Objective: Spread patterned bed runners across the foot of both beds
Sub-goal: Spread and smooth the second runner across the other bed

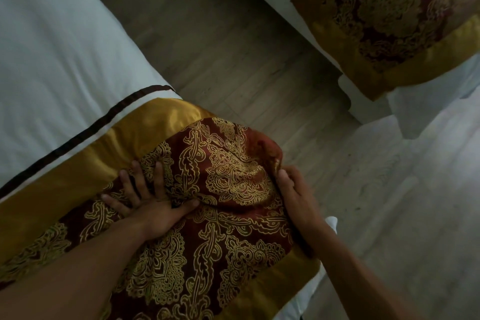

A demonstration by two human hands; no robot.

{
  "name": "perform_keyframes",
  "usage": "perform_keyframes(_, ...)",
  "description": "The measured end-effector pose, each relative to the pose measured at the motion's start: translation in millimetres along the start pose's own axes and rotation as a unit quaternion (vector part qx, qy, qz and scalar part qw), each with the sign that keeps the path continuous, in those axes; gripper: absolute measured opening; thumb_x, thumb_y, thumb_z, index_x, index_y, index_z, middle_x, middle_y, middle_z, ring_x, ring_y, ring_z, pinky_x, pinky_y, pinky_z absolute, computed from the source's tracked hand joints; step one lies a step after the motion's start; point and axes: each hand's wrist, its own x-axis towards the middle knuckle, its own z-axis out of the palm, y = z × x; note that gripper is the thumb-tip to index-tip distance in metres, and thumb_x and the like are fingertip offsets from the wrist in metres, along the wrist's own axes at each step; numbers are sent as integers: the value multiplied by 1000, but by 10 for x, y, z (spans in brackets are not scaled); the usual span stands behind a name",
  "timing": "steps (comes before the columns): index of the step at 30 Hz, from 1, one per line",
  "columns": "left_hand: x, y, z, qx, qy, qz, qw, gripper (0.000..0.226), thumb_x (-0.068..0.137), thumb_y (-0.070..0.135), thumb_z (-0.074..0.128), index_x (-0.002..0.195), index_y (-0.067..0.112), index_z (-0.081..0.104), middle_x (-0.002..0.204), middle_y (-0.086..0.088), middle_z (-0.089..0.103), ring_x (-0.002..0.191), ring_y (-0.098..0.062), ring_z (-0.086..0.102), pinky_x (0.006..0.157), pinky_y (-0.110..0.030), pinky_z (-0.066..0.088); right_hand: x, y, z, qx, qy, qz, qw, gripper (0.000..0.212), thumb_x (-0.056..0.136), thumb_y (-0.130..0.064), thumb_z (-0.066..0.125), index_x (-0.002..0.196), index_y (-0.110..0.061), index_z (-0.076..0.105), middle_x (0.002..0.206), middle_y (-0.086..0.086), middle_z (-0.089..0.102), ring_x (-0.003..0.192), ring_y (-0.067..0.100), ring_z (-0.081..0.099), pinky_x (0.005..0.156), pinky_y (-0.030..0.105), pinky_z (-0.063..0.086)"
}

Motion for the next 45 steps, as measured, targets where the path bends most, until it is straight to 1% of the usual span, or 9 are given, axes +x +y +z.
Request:
perform_keyframes(4, -4, 0, 4, -2, -2, 2, 1000, 127, 53, 102, 28, 116, 38, -63, 122, -5, -73, 111, -30, -69, 98, -71, -31, 12, -70, 83, 62, 7, -14, 998, 23, 108, -32, 41, 115, -35, 63, 115, -3, 65, 106, 18, 65, 85, 40, 60)
perform_keyframes(8, 14, -10, 6, 1, -3, 1, 1000, 129, 51, 103, 27, 119, 38, -62, 124, -6, -72, 116, -32, -67, 98, -72, -31, 39, -104, 170, 39, 4, -21, 999, 37, 103, -16, 54, 130, -41, 51, 111, -3, 54, 102, 14, 61, 76, 28, 61)
perform_keyframes(12, 30, -16, 4, -1, -6, 3, 1000, 129, 51, 103, 26, 119, 37, -62, 123, -6, -73, 114, -33, -67, 97, -71, -31, 68, -40, 260, -49, -14, -16, 999, 60, 101, -28, 55, 141, -66, 33, 135, 0, 58, 124, 24, 58, 100, 56, 52)
perform_keyframes(16, 28, -17, 8, 0, -3, 4, 1000, 129, 53, 102, 28, 119, 37, -62, 124, -6, -72, 117, -33, -66, 99, -73, -30, 100, -67, 77, -67, 37, -23, 997, 47, 105, -22, 48, 137, -56, 46, 124, -9, 61, 112, 16, 62, 95, 42, 55)
perform_keyframes(21, 32, -19, 2, 0, -3, 4, 1000, 127, 52, 102, 26, 117, 37, -63, 122, -6, -73, 115, -33, -67, 102, -74, -28, 331, 54, -435, -213, 183, -15, 960, 46, 104, -23, 48, 148, -37, 47, 130, 9, 50, 119, 24, 49, 98, 35, 39)
perform_keyframes(29, 40, -28, 12, 6, -1, 2, 1000, 128, 51, 103, 24, 119, 36, -62, 123, -6, -73, 110, -31, -69, 101, -74, -28, 156, 304, -226, -270, 138, 93, 948, 66, 96, -52, 56, 154, -37, 28, 153, 13, 37, 136, 35, 43, 113, 58, 37)
perform_keyframes(37, 49, -35, 27, 1, 8, 6, 1000, 126, 52, 103, 25, 116, 39, -63, 125, -5, -72, 118, -32, -66, 100, -73, -29, -58, 527, 36, -153, -63, 231, 959, 59, 102, -53, 46, 154, -28, 35, 148, 13, 54, 132, 31, 55, 113, 46, 41)
perform_keyframes(41, 35, -36, 31, -1, 12, 10, 1000, 127, 52, 103, 25, 116, 40, -63, 125, -5, -72, 115, -31, -67, 100, -73, -29, -38, 559, -117, -301, 36, 123, 945, 38, 99, -51, 53, 127, -26, 63, 111, 4, 65, 94, 18, 61, 88, 37, 52)
perform_keyframes(45, 32, -35, 24, 1, 7, 12, 1000, 128, 50, 103, 24, 119, 38, -62, 125, -5, -72, 112, -30, -69, 99, -73, -30, -52, 452, -224, -430, 152, 140, 879, 44, 99, -52, 48, 127, -19, 57, 120, 15, 49, 111, 31, 48, 98, 45, 38)
